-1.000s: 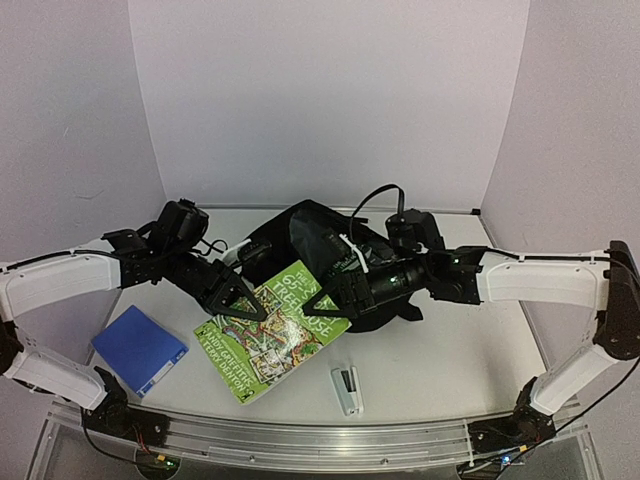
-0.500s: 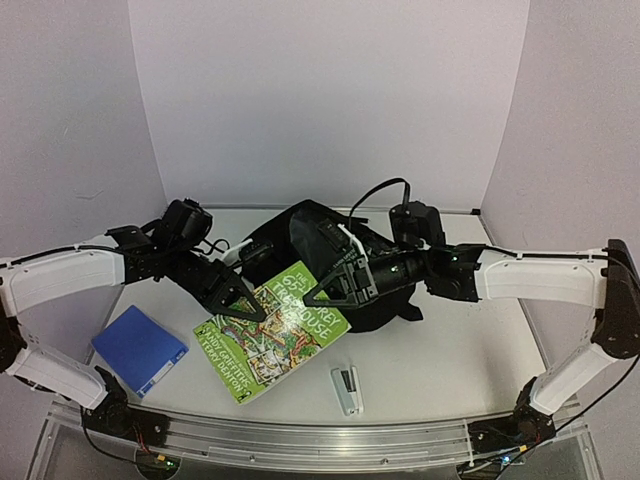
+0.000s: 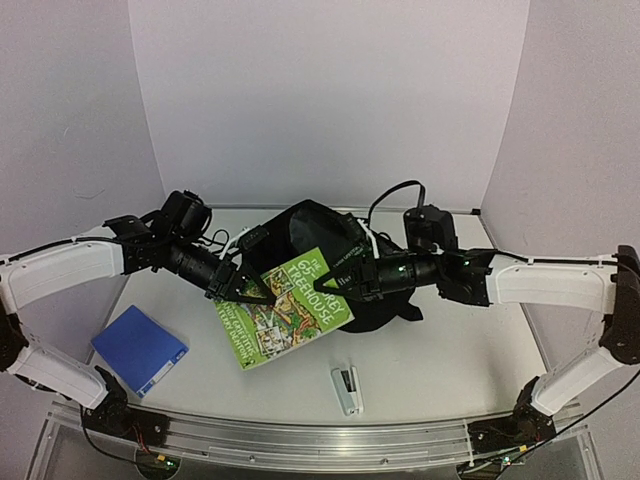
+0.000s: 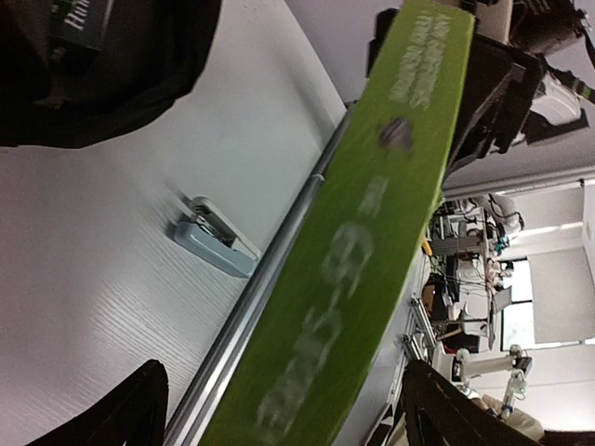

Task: Pack the student bag
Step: Pick up the book from the center of the board, then place the book in the student bag.

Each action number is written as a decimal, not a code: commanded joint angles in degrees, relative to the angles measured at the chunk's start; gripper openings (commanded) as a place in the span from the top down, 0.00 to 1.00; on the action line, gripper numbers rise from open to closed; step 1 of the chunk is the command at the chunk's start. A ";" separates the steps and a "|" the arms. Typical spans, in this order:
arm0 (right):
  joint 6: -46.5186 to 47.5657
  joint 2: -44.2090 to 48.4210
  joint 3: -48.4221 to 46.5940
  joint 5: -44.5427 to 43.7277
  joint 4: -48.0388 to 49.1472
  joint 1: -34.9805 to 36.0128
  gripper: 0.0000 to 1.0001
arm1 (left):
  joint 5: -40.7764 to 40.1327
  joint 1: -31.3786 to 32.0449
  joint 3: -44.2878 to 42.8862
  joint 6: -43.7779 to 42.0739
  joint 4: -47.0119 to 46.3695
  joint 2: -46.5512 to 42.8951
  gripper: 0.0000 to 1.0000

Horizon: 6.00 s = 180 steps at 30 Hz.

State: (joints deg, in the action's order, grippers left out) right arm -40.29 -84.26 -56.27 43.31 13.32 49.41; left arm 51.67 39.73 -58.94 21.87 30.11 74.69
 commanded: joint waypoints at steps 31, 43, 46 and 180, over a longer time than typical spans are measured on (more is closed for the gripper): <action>-5.01 25.86 -0.71 -35.06 -24.88 -26.13 1.00 | -24.78 -6.78 -21.13 5.78 -17.13 24.44 0.02; -14.13 30.16 4.01 -30.25 -24.57 -26.16 1.00 | -22.40 -6.86 -31.09 4.97 -16.33 35.63 0.44; -15.71 30.48 4.82 -29.29 -24.62 -26.09 1.00 | -21.90 -6.86 -31.41 5.67 -17.85 36.52 0.70; -32.00 -26.13 -6.61 -41.07 14.88 -8.77 0.82 | -9.98 -0.89 -28.91 10.64 -32.15 27.97 1.00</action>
State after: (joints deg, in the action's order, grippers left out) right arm -73.89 -107.40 -57.88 1.15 25.86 40.27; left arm 39.99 38.33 -86.85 33.04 1.85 104.22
